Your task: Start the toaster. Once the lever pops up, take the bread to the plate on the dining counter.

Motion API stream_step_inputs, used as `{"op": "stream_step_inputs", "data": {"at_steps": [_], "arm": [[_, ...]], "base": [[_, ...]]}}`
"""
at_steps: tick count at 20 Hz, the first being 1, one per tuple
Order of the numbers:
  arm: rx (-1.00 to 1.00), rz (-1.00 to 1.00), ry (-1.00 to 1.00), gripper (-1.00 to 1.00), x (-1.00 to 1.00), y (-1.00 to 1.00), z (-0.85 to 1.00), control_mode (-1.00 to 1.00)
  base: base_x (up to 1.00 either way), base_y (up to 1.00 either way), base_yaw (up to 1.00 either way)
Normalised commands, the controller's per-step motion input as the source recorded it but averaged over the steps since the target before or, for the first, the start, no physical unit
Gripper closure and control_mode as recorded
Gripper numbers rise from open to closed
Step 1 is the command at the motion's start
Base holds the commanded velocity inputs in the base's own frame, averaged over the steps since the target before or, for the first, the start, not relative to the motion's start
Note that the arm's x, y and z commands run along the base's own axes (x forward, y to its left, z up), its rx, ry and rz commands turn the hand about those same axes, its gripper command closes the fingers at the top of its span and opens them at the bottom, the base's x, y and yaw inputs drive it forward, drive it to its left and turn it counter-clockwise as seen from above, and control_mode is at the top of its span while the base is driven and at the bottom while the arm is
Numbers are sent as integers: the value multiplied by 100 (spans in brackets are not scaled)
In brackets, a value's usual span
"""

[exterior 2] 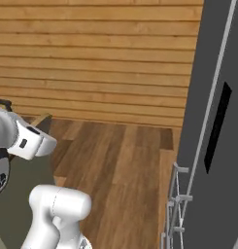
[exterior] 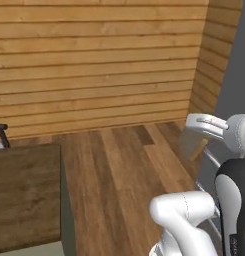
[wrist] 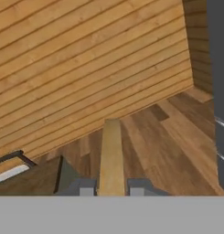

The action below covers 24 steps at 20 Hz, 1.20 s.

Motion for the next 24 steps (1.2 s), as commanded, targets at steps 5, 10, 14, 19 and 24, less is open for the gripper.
{"op": "stream_step_inputs", "data": {"at_steps": [5, 10, 14, 19, 24], "arm": [[0, 0, 0, 100, 0, 0, 0, 100], [0, 0, 0, 100, 0, 0, 0, 100], [0, 0, 0, 100, 0, 0, 0, 100], [0, 0, 0, 100, 0, 0, 0, 100], [0, 0, 0, 100, 0, 0, 0, 100]], "base": [[100, 0, 14], [100, 0, 16], [100, 0, 23], [100, 0, 34], [100, 0, 53]]}}
